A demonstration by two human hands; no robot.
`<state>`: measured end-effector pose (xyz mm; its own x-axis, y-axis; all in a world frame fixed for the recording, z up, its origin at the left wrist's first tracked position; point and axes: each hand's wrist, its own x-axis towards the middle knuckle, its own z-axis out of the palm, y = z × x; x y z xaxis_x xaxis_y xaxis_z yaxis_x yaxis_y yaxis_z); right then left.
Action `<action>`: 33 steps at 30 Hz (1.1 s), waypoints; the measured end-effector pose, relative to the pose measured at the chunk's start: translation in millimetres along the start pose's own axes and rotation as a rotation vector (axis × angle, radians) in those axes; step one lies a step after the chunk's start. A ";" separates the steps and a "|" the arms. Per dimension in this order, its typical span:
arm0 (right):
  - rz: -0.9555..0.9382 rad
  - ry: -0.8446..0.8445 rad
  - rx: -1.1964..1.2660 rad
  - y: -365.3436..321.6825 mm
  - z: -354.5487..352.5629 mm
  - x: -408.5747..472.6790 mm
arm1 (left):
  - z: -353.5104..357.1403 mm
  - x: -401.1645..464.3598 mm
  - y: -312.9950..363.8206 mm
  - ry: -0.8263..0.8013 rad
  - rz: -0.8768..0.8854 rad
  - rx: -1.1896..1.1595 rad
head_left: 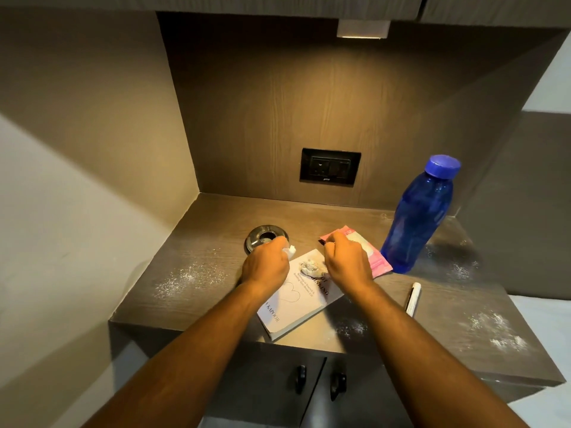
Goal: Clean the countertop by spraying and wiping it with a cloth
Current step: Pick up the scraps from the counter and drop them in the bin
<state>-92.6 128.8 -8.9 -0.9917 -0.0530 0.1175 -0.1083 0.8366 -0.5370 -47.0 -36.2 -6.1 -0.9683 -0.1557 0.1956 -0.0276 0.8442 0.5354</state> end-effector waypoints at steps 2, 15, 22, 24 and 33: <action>-0.041 -0.090 -0.093 0.2 8.8 -2.8 | 3.0 -0.9 1.7 -0.060 -0.008 -0.072; 0.093 -0.051 -0.063 -6.1 11.1 -16.3 | -13.0 -10.7 0.2 -0.133 -0.258 -0.318; 0.621 0.542 0.868 31.8 -68.6 -89.0 | 1.4 -40.3 113.8 -0.447 -0.327 -0.818; 0.747 0.638 0.969 59.6 -81.4 -136.2 | 30.4 -71.9 146.7 -0.605 -0.323 -0.783; 1.305 0.532 0.956 222.3 -23.3 -325.4 | 197.0 -234.9 160.6 -1.225 -0.286 -0.509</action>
<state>207.6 344.7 -147.1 -0.3392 0.6929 -0.6363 0.5010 -0.4394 -0.7456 127.1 237.1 -128.0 -0.5493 0.4852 -0.6803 -0.4277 0.5362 0.7277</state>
